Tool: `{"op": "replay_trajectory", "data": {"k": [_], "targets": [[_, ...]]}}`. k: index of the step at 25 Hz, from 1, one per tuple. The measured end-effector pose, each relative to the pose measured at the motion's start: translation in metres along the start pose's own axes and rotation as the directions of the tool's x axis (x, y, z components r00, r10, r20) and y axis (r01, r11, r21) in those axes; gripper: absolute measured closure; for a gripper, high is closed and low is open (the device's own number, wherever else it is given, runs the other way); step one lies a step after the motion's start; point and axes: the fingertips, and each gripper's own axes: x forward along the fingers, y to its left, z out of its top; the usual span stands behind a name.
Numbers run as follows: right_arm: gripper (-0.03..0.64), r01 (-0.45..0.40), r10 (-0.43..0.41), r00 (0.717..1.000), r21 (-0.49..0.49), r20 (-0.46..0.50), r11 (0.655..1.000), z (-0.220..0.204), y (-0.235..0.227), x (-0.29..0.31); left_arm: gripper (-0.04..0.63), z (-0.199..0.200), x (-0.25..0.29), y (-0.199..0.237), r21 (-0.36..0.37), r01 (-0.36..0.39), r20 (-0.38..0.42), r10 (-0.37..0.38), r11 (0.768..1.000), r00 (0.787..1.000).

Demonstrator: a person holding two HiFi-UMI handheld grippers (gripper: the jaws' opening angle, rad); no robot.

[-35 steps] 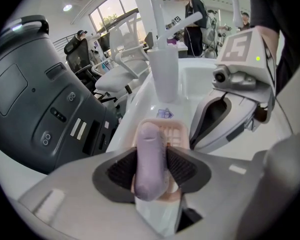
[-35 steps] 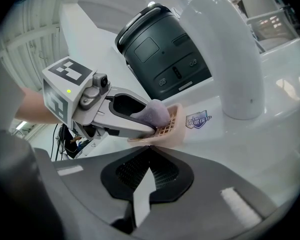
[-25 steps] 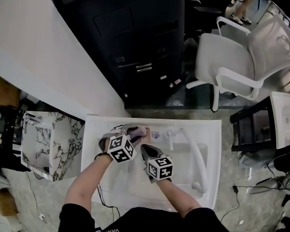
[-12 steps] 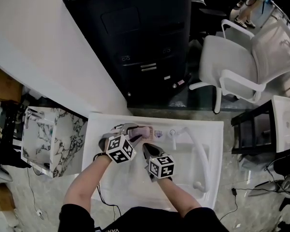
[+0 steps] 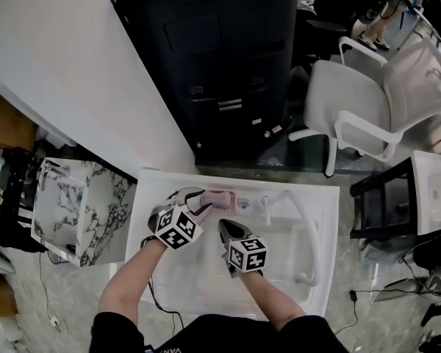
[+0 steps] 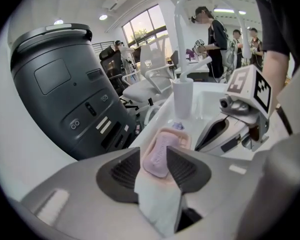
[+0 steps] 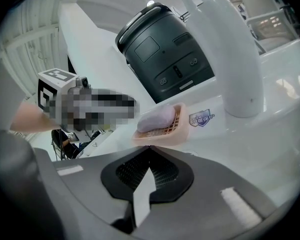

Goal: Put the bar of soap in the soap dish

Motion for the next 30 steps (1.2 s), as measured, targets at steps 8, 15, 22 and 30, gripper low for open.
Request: {"op": "replay_trajectory", "data": {"k": [8,15,22,30], "targets": [[0.621,-0.003,0.004,1.0,-0.019,0.024,1.0,0.006,0.008,-0.017,0.43,0.018,-0.032,0.007,-0.047,-0.097,0.103,0.101,0.994,0.99],[0.621,-0.002,0.005,0.998,-0.051,0.063,0.999,0.013,0.023,-0.037,0.518,0.027,-0.072,0.011,-0.154,-0.149,0.21,0.179,0.977,0.961],[0.621,0.02,-0.014,0.996,-0.069,0.094,0.997,0.018,0.035,-0.065,0.543,0.035,-0.105,0.001,-0.217,-0.175,0.302,0.237,0.96,0.923],[0.621,0.035,-0.022,0.992,-0.104,0.123,0.994,0.013,0.056,-0.095,0.543,0.035,-0.142,-0.024,-0.282,-0.174,0.376,0.276,0.943,0.885]]}}
